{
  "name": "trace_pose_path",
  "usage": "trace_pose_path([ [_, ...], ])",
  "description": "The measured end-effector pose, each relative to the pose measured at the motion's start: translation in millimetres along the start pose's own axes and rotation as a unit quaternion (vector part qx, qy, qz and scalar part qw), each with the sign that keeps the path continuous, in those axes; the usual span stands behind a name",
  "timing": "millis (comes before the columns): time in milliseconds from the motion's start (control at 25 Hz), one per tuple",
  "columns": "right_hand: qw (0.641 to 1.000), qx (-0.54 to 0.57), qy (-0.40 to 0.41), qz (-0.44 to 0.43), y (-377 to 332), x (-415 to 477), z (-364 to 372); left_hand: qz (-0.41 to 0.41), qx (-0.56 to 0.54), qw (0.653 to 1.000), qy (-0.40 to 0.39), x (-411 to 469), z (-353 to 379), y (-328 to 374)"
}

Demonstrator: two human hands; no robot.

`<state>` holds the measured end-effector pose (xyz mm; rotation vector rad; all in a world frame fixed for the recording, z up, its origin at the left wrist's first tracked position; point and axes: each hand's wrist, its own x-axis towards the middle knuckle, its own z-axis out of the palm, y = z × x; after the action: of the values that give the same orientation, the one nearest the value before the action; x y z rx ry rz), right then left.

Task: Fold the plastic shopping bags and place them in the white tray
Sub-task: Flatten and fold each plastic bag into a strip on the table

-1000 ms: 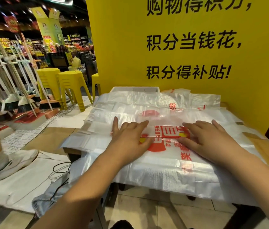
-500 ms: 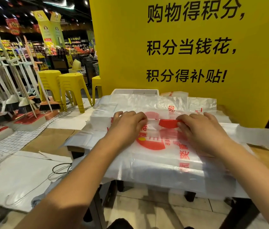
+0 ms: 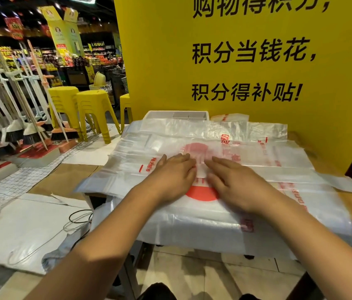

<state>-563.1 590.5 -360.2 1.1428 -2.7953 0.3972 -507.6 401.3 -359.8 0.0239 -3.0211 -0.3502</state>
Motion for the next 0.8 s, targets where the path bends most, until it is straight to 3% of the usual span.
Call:
trace_pose_path([
  [160,0.996,-0.012,-0.084,0.011,-4,-2,9,-0.014,0.033,0.997,-0.068,-4,10,3],
  [320,0.991,-0.005,-0.128,0.044,42,-18,-8,-0.038,0.03,0.994,-0.093,-10,2,-27],
  [480,0.979,-0.031,-0.14,0.145,94,-47,-27,-0.051,0.039,0.993,-0.096,-11,2,-41],
  [800,0.977,-0.056,-0.152,0.14,96,-44,-29,-0.122,0.072,0.987,-0.08,-17,-7,-58],
])
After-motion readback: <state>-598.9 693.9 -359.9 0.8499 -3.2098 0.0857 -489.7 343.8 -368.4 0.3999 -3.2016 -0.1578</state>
